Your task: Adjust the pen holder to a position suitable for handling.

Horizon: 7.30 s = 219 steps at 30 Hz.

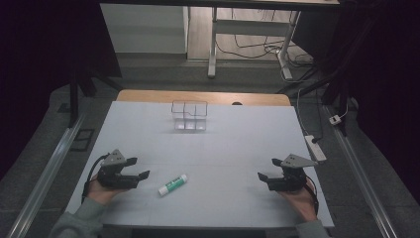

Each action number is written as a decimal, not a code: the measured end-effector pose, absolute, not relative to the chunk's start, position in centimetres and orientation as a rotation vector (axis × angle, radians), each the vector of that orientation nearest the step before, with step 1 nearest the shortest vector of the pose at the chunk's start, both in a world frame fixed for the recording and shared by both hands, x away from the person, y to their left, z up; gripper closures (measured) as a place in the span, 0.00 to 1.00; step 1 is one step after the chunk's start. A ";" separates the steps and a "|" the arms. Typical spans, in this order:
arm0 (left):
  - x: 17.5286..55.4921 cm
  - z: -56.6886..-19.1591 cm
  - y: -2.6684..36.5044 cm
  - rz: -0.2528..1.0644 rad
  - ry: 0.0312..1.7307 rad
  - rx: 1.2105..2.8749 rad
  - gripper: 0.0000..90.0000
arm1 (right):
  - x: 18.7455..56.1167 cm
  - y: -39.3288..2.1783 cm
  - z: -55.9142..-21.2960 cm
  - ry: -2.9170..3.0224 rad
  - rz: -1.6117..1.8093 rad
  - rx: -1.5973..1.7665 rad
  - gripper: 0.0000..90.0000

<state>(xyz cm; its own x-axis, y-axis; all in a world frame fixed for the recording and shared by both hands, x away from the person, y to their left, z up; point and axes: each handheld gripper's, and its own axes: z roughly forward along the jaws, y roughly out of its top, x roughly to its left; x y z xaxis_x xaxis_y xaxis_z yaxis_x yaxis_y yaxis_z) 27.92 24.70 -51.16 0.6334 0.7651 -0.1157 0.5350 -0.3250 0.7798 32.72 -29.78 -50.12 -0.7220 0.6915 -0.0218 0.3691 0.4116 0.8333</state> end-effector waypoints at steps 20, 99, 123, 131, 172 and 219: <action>31.9 -50.5 24.0 0.322 1.046 2.033 0.28 | 32.9 -29.7 -50.4 2.308 1.220 0.934 0.21; 50.2 -51.0 20.3 0.311 1.200 2.027 0.98 | 32.5 -30.1 -50.9 2.308 1.181 0.972 0.22; 51.6 -51.7 19.5 0.270 1.213 1.993 0.98 | 32.5 -30.2 -51.0 2.309 1.194 0.970 0.23; 51.7 -51.6 19.3 0.262 1.212 1.994 0.98 | 32.5 -30.2 -51.1 2.309 1.193 0.969 0.22; 51.5 -51.3 14.9 0.232 1.104 2.066 0.98 | 32.5 -30.1 -51.1 2.318 1.183 0.969 0.23; 36.1 -47.1 20.2 0.173 0.921 2.156 0.34 | 32.4 -30.0 -51.1 2.309 1.176 0.961 0.23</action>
<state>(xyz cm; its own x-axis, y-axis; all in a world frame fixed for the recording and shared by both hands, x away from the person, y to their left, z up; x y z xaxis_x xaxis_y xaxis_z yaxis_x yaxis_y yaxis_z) 36.07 20.16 -47.12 0.7292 0.6645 -0.1634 0.5599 -0.4422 0.7007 32.38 -30.03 -51.08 -0.6960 0.7177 -0.0227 0.4039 0.4175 0.8140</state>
